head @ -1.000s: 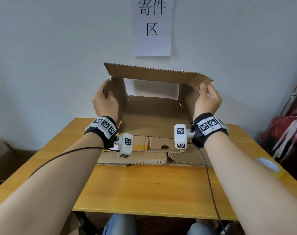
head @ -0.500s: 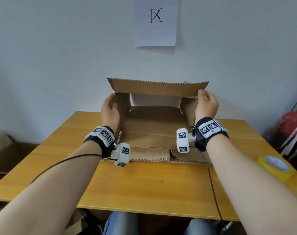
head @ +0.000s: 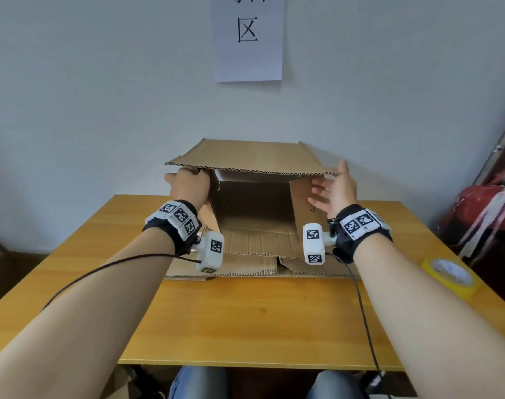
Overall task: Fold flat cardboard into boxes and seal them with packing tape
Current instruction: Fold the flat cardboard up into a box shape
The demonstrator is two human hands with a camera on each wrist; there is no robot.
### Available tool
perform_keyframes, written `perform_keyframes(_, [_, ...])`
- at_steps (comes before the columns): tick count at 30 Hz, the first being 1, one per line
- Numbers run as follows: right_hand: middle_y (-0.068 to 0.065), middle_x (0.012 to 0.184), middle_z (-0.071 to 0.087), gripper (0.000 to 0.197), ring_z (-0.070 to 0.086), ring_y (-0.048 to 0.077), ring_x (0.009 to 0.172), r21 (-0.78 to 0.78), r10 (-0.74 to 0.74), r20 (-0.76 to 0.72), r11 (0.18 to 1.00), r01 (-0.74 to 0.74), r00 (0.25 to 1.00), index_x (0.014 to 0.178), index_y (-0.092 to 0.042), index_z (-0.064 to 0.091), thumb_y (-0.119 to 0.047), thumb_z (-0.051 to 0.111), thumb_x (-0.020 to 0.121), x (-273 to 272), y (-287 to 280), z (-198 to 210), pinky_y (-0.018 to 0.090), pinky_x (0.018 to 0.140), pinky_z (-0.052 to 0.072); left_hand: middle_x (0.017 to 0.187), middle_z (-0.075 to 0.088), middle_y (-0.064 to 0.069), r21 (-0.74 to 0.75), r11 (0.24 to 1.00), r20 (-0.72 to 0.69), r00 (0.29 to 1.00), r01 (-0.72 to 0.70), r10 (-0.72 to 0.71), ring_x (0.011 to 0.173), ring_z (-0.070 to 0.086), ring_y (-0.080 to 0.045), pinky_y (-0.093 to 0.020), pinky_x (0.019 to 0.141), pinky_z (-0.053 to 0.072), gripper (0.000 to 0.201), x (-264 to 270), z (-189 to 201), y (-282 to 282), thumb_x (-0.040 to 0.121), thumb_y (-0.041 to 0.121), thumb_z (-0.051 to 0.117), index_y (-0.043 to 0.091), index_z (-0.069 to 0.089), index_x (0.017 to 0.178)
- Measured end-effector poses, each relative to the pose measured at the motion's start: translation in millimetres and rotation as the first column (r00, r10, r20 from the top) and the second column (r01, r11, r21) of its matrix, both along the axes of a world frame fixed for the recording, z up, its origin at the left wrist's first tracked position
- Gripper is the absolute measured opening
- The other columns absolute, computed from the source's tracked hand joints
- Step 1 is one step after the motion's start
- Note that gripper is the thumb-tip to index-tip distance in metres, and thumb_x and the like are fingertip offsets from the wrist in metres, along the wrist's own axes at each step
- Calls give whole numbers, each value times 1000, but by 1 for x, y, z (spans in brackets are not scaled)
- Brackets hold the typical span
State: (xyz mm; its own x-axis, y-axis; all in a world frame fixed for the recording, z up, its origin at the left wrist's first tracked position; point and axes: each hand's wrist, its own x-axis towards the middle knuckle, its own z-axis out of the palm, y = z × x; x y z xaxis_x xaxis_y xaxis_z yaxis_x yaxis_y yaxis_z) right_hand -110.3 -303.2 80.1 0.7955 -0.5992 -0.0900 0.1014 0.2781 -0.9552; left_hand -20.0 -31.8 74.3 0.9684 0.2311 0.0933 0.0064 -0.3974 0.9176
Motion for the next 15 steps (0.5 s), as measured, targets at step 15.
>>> perform_keyframes(15, [12, 117, 69, 46, 63, 29, 112, 115, 88, 94, 988, -99, 992, 131, -20, 51, -53, 35, 105, -5, -18, -2, 55, 99, 49, 133, 26, -8, -242, 970, 66, 998, 25, -9, 97, 56, -29, -44, 93, 56, 76, 4, 2, -41, 76, 34, 73, 8, 36, 136])
